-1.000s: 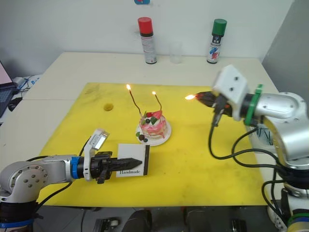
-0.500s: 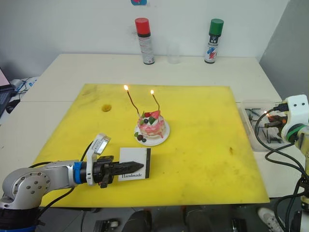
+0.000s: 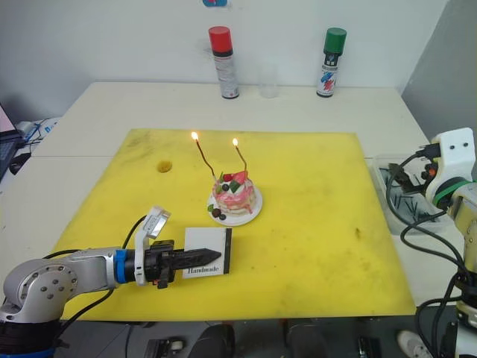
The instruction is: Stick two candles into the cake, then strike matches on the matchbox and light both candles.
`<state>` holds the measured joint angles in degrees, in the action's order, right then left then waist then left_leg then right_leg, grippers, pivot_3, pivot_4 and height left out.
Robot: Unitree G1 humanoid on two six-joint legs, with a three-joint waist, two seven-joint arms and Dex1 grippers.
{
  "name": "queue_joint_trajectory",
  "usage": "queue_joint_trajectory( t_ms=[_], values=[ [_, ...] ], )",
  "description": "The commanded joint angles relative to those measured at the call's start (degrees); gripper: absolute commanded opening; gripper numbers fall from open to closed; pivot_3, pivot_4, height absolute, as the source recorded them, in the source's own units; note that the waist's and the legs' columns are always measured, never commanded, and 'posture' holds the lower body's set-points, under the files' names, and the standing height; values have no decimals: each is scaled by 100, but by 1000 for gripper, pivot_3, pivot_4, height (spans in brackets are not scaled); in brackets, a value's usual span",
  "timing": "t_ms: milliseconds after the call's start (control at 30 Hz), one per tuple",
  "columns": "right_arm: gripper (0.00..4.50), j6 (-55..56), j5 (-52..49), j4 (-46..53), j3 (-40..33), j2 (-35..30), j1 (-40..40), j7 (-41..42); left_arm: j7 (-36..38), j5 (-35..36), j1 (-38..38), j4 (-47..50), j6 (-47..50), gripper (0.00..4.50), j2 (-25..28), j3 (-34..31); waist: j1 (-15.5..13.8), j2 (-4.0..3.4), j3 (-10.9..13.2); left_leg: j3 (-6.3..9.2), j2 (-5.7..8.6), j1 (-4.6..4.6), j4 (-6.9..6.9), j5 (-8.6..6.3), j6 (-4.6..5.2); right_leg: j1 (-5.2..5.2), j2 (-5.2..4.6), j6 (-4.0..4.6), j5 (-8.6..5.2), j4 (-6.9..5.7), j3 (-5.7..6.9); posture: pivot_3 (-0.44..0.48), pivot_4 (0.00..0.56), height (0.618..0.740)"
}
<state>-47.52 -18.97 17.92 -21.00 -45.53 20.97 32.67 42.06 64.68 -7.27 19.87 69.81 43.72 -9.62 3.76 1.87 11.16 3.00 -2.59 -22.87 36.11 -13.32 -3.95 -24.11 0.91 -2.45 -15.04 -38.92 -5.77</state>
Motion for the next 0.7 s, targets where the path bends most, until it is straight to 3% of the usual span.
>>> queue_joint_trajectory(
  t_ms=[33,167,367,700],
  values=[
    [4476,537,-552,978,219,-319,-221,1030,-386,291,-116,-6,510,0,147,-185,-1,0,0,1,0,2,1,0,0,2,0,0,0,0,1,0,150,740],
    [4476,876,-1155,1841,784,-757,-538,2226,-1022,742,-483,-356,1167,0,3,-324,-20,0,0,7,-1,1,4,0,0,4,0,-1,0,-1,8,0,150,740],
    [4476,815,-1612,2338,1564,-762,-313,2539,-1604,845,-1043,-707,1675,0,-211,-206,-40,2,0,7,0,-1,17,0,0,6,-1,-5,3,-1,7,0,150,740],
    [4500,761,-1667,2363,1794,-740,-154,2295,-1090,430,-1147,-204,1617,2901,430,110,-50,4,1,10,1,-4,13,0,-1,4,-2,-2,2,0,10,0,150,740]
  ],
)
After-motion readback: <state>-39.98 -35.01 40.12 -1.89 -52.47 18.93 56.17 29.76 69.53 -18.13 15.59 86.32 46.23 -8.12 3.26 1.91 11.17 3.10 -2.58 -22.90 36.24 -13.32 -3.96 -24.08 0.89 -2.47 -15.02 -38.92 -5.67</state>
